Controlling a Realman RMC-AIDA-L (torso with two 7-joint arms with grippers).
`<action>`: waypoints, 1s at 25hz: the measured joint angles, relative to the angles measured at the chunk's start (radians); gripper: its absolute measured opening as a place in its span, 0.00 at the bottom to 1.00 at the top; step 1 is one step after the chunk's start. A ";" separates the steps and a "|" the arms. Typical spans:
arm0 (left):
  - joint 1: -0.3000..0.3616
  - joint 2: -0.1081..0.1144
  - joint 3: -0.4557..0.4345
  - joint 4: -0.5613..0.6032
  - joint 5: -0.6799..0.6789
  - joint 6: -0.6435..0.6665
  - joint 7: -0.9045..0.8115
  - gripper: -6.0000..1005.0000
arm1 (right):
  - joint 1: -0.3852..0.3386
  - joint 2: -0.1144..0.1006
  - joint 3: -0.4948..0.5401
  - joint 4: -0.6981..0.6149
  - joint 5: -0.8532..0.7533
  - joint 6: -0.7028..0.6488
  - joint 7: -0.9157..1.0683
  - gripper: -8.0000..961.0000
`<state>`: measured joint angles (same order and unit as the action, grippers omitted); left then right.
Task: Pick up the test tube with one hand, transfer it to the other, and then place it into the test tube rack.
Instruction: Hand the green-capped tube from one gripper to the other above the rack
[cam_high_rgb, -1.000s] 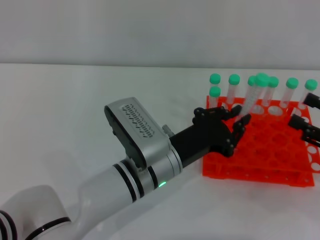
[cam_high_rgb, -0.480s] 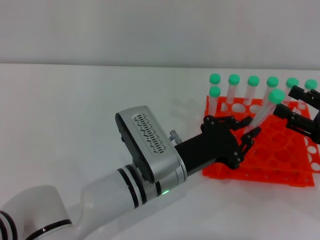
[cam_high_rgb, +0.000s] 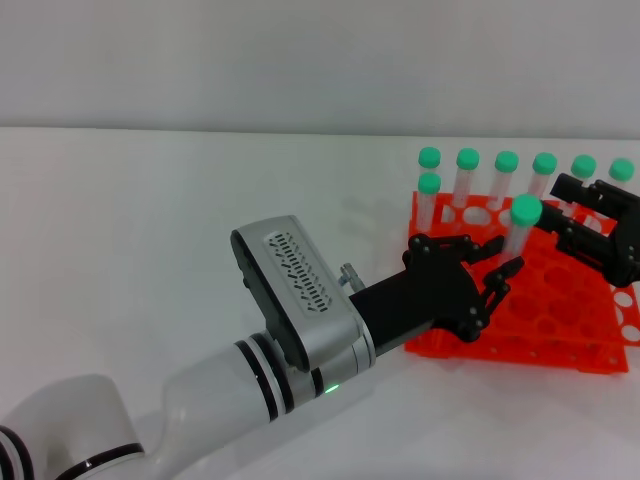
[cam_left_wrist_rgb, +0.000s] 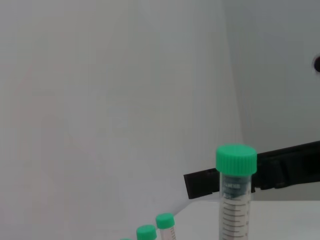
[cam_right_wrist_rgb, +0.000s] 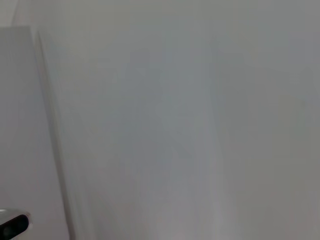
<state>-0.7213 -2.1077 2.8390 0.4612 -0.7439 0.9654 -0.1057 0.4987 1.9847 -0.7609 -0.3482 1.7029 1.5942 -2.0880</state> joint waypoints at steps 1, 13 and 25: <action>0.000 0.000 0.000 0.000 0.000 0.002 0.000 0.20 | -0.002 0.000 0.001 0.000 0.000 -0.001 0.000 0.65; 0.011 0.001 -0.008 0.000 -0.013 0.003 -0.012 0.20 | -0.038 -0.034 -0.001 -0.011 -0.002 0.038 -0.011 0.57; -0.008 0.005 -0.009 0.013 -0.007 -0.045 -0.076 0.19 | -0.036 -0.013 -0.019 -0.058 -0.079 0.053 -0.024 0.56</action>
<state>-0.7295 -2.1030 2.8301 0.4747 -0.7511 0.9206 -0.1822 0.4623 1.9715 -0.7797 -0.4066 1.6243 1.6469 -2.1120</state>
